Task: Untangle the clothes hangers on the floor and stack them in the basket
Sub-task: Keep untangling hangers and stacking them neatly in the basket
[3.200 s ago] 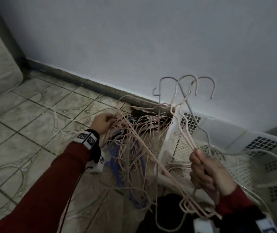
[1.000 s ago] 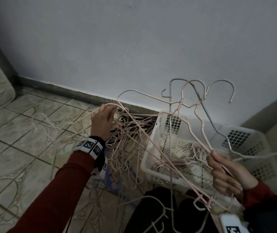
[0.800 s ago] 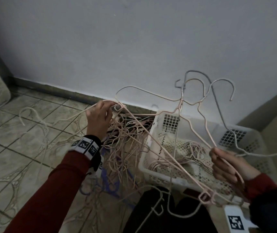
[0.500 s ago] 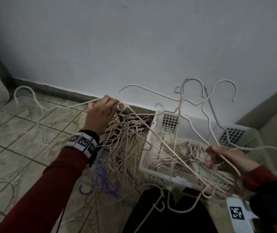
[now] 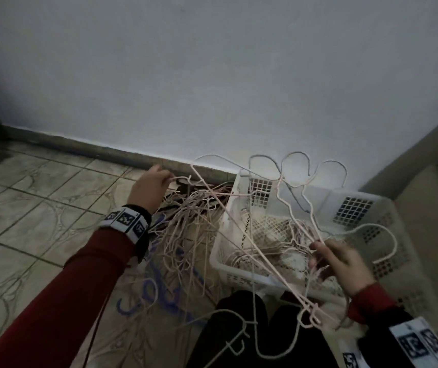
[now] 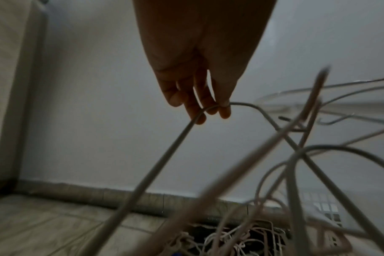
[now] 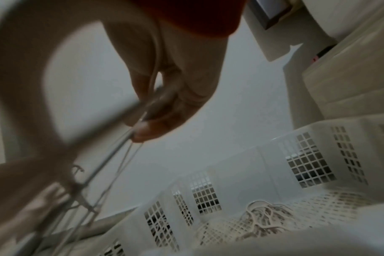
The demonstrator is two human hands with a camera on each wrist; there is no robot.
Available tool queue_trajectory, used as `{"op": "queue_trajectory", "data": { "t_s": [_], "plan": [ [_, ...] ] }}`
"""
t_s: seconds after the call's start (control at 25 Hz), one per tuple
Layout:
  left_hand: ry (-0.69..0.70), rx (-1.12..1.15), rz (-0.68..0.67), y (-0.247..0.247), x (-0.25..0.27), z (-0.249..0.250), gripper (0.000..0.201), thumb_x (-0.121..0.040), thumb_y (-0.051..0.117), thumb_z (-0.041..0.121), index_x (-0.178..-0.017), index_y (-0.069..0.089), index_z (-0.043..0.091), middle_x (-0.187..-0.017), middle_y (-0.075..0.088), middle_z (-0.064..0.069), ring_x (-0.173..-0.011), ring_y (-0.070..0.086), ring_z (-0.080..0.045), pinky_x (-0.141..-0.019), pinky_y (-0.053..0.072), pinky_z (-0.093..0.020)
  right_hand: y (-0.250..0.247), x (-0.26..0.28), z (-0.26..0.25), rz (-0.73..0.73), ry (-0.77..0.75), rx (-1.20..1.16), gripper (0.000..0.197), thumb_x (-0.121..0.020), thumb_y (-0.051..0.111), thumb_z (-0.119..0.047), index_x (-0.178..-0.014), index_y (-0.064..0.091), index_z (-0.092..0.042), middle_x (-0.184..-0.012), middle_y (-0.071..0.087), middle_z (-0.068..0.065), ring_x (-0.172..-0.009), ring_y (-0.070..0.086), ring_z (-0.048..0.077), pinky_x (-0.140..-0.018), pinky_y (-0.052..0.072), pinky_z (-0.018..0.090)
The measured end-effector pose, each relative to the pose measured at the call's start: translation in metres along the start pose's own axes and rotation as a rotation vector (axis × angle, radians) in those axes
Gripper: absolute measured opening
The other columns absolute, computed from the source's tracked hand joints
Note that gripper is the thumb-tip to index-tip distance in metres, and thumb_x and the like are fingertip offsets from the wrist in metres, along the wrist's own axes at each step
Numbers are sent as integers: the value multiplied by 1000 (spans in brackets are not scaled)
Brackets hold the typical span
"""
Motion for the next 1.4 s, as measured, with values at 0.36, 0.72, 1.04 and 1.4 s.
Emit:
{"op": "queue_trajectory", "data": {
  "t_s": [0.36,0.72,1.04,1.4],
  "plan": [
    [-361,-69,-125,17,10,-31,28,-94,46,15,-117,59,5,-121,51,-22,-108,53,-39,-91,43,-44,-8,10,-5,-25,-21,-204,39,-82,63,-28,-64,45,1,-34,36,9,-32,54,20,-32,41,16],
    [-243,260,-223,53,54,-2,25,-91,51,18,-112,59,6,-116,59,-16,-107,57,-29,-92,43,-34,14,12,-25,8,-69,-149,45,-94,36,-5,-50,43,-13,-31,20,-10,-25,36,14,-33,28,13],
    [-319,183,-442,65,10,-14,35,-95,44,20,-126,54,7,-131,55,-16,-120,51,-30,-101,39,-34,9,24,-35,-87,-55,-185,53,-58,68,-64,-59,53,-13,-36,23,-6,-28,31,11,-36,26,13],
    [-309,187,-400,77,12,-14,24,-94,45,18,-103,66,11,-109,66,-18,-102,62,-32,-94,49,-41,32,16,-68,-39,-72,-141,32,-93,38,-12,-64,48,-4,-34,20,-8,-27,26,10,-35,24,10]
  ]
}}
Point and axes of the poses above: each hand's wrist, its own x-axis away from the middle knuckle, its own y-axis out of the palm, z = x × y, the point moved 1 cm from there along -x, towards the middle knuckle
